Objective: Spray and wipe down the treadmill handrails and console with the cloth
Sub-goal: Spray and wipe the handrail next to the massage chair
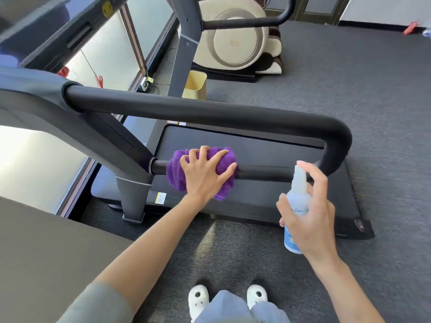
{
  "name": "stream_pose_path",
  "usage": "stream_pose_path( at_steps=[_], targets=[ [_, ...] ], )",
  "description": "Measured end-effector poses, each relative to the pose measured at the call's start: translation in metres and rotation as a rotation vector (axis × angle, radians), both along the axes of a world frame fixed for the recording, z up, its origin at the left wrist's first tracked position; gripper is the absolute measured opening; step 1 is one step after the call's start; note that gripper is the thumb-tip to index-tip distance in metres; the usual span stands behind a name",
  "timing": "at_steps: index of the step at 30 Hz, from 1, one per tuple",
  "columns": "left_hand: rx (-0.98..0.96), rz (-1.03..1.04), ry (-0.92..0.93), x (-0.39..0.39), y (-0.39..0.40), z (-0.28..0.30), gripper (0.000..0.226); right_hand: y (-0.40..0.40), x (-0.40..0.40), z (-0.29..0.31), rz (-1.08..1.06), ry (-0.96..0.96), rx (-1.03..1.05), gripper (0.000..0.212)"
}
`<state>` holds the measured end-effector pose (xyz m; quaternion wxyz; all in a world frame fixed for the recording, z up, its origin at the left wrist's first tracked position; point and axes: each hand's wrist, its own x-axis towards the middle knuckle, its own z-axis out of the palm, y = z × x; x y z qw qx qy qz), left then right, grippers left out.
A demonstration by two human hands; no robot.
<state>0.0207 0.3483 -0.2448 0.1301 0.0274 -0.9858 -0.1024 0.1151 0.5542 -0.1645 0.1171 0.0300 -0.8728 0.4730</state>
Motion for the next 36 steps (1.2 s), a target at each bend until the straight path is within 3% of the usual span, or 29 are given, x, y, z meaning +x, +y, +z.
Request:
stream_pose_path(
  at_steps=[5, 8, 16, 19, 23, 26, 30, 36],
  targets=[
    [-0.009, -0.206, 0.004, -0.001, 0.086, 0.009, 0.062, 0.016, -0.002, 0.001, -0.021, 0.017, 0.013, 0.065],
    [-0.102, -0.313, -0.024, -0.006, 0.069, 0.006, 0.062, 0.023, -0.008, -0.001, -0.018, -0.004, 0.014, 0.068],
    [0.007, -0.079, -0.066, -0.005, -0.012, 0.002, 0.074, 0.052, -0.013, -0.01, -0.034, -0.039, -0.002, 0.068],
    [-0.038, -0.055, -0.019, -0.003, 0.031, 0.008, 0.069, 0.072, -0.006, -0.015, -0.065, -0.036, -0.019, 0.067],
    [-0.074, -0.235, -0.016, -0.009, 0.132, 0.017, 0.071, 0.103, 0.001, -0.015, -0.122, -0.035, -0.024, 0.066],
    [-0.027, -0.256, -0.017, -0.012, 0.166, 0.026, 0.077, 0.117, 0.004, -0.011, -0.133, -0.03, -0.027, 0.06],
    [-0.058, -0.338, -0.001, -0.011, 0.122, 0.018, 0.075, 0.125, 0.0, -0.008, -0.113, -0.005, -0.036, 0.059],
    [-0.062, -0.252, 0.013, 0.001, 0.052, 0.005, 0.083, 0.126, -0.001, -0.01, -0.085, -0.002, -0.05, 0.065]
  ],
)
